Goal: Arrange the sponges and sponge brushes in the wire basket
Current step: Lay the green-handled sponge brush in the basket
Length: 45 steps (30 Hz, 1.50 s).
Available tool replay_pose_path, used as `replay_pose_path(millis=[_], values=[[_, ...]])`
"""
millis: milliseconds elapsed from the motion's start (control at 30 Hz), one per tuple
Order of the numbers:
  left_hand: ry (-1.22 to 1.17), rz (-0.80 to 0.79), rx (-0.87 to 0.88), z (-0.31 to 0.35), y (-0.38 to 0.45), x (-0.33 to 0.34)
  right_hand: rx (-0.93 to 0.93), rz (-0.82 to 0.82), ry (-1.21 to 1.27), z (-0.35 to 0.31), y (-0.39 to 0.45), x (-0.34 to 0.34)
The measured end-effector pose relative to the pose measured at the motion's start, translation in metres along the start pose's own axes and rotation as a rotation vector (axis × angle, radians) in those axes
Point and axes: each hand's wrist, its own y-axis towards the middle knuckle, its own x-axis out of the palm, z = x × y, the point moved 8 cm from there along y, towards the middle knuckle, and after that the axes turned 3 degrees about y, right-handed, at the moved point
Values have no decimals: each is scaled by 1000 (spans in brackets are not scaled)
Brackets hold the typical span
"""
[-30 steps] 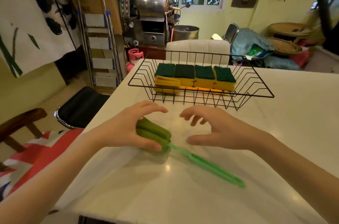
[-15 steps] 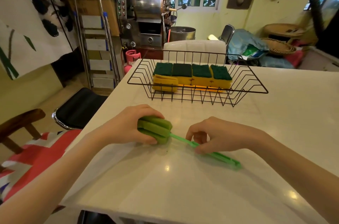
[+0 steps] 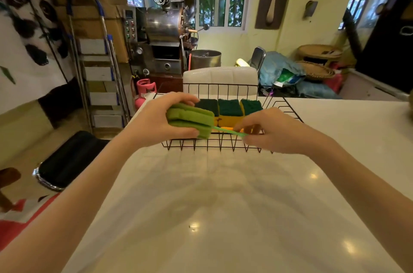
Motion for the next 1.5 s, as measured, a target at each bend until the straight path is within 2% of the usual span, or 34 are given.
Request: replay_pose_path(millis=[133, 233, 300, 367, 467, 533, 633, 800, 833, 900, 967, 1033, 1100, 1133, 1200, 1267, 1333, 1500], values=[[-179, 123, 17, 12, 23, -11, 32, 127, -34, 6, 10, -21], [-374, 213, 17, 16, 36, -17, 70, 230, 88, 16, 16, -35], [-486, 239, -14, 14, 44, -16, 96, 321, 260, 24, 18, -42], [-511, 167, -85, 8, 52, -5, 142, 397, 606, 33, 18, -42], [-438, -132, -170, 0, 58, 29, 181, 448, 1059, 38, 22, -31], [-372, -292, -183, -2, 57, 48, 184, 464, 1253, 38, 27, -21], [-327, -371, -163, 1, 60, 59, 171, 449, 1387, 35, 37, -6], [-360, -322, -193, -11, 71, 52, 209, 448, 1257, 44, 45, 3], [-337, -311, -187, -14, 74, 50, 241, 411, 1164, 47, 46, 2], [-284, -291, -178, -21, 78, 46, 296, 238, 928, 49, 47, 2], [-214, -281, -165, -29, 81, 42, 285, 132, 821, 50, 43, -4], [-118, -318, -155, -38, 82, 43, 177, 226, 794, 52, 37, -27], [-56, -393, -162, -45, 81, 48, 68, 352, 531, 58, 29, -51], [-42, -431, -169, -49, 79, 51, 48, 356, 330, 60, 29, -55], [-29, -487, -177, -54, 78, 55, 72, 241, 75, 73, 33, -44], [-11, -527, -188, -59, 76, 58, 162, 69, 113, 91, 37, -24], [39, -571, -189, -61, 73, 61, 210, -35, 209, 102, 40, -7], [212, -613, -108, -55, 70, 75, 200, -62, 222, 112, 46, 7]])
